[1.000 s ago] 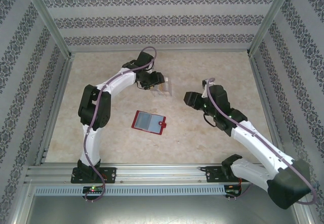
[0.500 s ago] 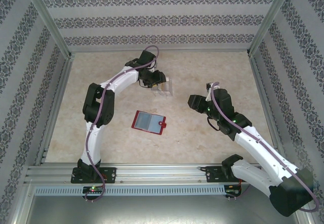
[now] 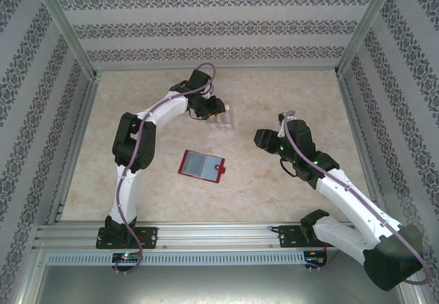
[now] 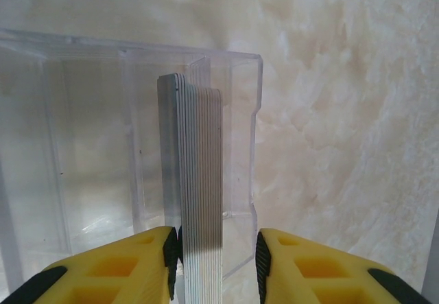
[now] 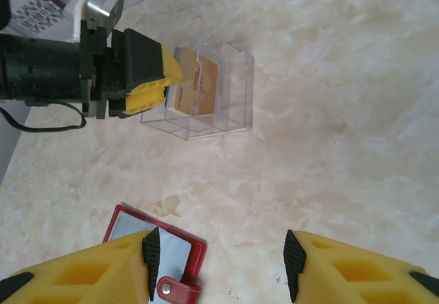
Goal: Put the credit cards into the card holder
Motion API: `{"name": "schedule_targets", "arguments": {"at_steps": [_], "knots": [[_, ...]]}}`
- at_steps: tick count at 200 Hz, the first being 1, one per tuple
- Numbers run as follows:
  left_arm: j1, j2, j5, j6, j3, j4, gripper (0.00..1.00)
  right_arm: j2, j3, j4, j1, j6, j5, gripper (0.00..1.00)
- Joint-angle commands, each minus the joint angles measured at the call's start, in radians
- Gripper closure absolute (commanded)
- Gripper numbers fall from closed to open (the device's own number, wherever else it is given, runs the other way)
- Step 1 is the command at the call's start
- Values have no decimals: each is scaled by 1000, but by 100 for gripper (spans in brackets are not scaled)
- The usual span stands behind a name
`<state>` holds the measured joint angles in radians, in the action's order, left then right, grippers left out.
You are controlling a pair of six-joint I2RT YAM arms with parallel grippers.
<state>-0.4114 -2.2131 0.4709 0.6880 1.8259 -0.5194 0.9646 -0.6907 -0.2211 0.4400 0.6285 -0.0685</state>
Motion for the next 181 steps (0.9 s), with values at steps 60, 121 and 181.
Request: {"name": "schedule_targets", "arguments": {"at_steps": [60, 121, 181], "knots": [[-3, 40, 57, 39, -20, 85, 65, 22, 3, 14, -13, 11, -14, 47], [-1, 50, -51, 20, -3, 2, 71, 18, 9, 8, -15, 17, -17, 47], [3, 40, -61, 12, 24, -35, 94, 28, 8, 14, -17, 20, -23, 47]]}}
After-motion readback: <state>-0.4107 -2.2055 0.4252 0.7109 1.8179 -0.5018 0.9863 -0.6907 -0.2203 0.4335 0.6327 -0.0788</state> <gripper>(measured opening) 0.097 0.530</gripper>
